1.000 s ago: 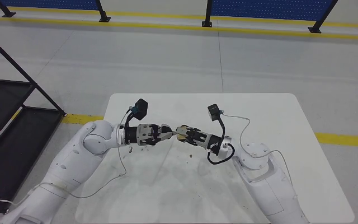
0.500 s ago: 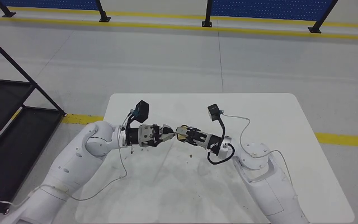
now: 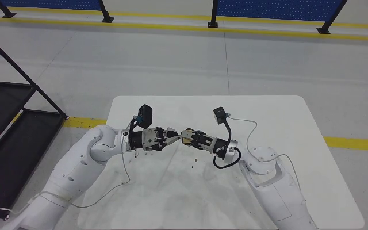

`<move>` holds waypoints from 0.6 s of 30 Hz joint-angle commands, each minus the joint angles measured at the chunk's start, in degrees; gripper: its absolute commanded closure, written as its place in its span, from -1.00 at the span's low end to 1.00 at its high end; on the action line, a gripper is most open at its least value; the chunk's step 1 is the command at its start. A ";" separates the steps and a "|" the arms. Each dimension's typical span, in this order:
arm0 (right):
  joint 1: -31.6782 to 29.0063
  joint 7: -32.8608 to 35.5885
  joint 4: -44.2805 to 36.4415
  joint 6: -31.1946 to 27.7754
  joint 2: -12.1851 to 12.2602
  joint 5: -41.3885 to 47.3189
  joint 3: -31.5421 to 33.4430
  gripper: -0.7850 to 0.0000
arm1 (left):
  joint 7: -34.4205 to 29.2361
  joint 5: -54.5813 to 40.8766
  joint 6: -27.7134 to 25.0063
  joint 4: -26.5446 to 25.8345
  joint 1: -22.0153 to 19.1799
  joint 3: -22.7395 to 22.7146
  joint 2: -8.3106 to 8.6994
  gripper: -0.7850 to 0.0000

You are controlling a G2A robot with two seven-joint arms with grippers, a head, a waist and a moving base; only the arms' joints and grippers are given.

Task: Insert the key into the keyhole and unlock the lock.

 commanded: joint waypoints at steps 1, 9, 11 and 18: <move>0.00 0.00 0.00 0.00 0.00 0.00 0.00 1.00 | 1.11 0.95 0.00 0.04 0.14 0.02 0.01 1.00; 0.00 0.00 0.00 0.00 0.00 0.00 0.00 1.00 | 4.84 6.16 0.00 -0.38 0.34 -0.24 0.12 1.00; 0.00 0.00 0.00 0.00 0.00 0.00 0.00 1.00 | 5.93 7.40 0.00 -0.57 0.45 -0.23 0.14 1.00; 0.00 0.00 0.00 0.00 0.00 0.00 0.00 1.00 | 9.48 11.57 0.00 -0.58 0.73 -0.41 0.15 1.00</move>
